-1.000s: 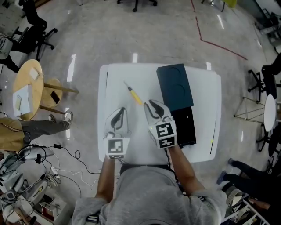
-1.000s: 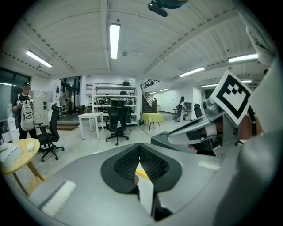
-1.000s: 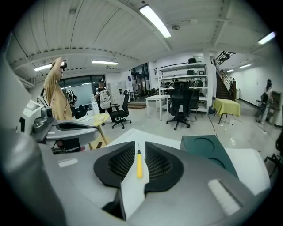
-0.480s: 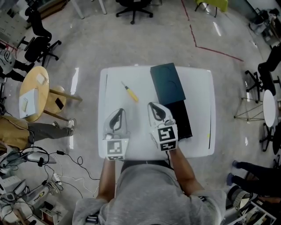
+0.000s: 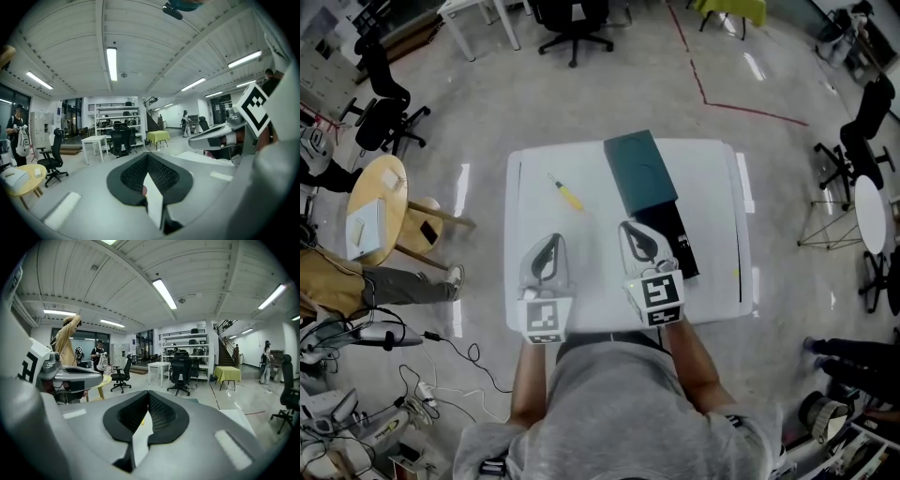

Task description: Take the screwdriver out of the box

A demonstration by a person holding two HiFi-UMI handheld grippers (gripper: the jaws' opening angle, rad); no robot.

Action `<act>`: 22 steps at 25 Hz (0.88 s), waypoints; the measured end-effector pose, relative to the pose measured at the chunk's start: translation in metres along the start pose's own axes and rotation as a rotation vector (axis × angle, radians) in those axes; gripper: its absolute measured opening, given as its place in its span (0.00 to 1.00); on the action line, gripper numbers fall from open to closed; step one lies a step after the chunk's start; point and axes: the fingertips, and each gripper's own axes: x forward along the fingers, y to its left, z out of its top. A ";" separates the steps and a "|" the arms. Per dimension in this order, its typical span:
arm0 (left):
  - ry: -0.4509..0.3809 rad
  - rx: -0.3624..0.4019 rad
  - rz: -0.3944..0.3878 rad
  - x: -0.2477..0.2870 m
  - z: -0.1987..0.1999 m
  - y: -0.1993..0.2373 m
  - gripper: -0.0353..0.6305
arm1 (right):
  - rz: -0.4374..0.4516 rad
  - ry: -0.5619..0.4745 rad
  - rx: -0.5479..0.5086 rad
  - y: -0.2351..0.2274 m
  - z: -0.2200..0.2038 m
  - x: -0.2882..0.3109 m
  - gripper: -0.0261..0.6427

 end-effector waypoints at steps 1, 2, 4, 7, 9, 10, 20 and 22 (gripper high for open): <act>-0.001 0.003 -0.005 -0.003 0.001 -0.005 0.07 | -0.004 -0.006 -0.001 -0.001 0.000 -0.006 0.05; -0.003 0.005 -0.010 -0.006 0.002 -0.009 0.07 | -0.009 -0.012 -0.002 -0.002 0.000 -0.013 0.05; -0.005 0.006 -0.021 -0.010 0.003 -0.016 0.07 | -0.019 -0.024 -0.007 -0.003 -0.001 -0.024 0.05; -0.007 0.005 -0.035 -0.017 0.003 -0.026 0.07 | -0.031 -0.037 -0.016 -0.004 -0.004 -0.041 0.05; -0.008 0.010 -0.043 -0.021 0.004 -0.032 0.07 | -0.041 -0.044 -0.017 -0.005 -0.007 -0.052 0.04; -0.009 0.012 -0.048 -0.023 0.004 -0.035 0.07 | -0.047 -0.047 -0.016 -0.006 -0.008 -0.058 0.04; -0.002 0.025 -0.080 -0.041 0.003 -0.061 0.07 | -0.079 -0.064 -0.001 -0.012 -0.020 -0.095 0.04; -0.003 0.030 -0.080 -0.042 0.004 -0.063 0.07 | -0.078 -0.059 -0.001 -0.012 -0.021 -0.097 0.04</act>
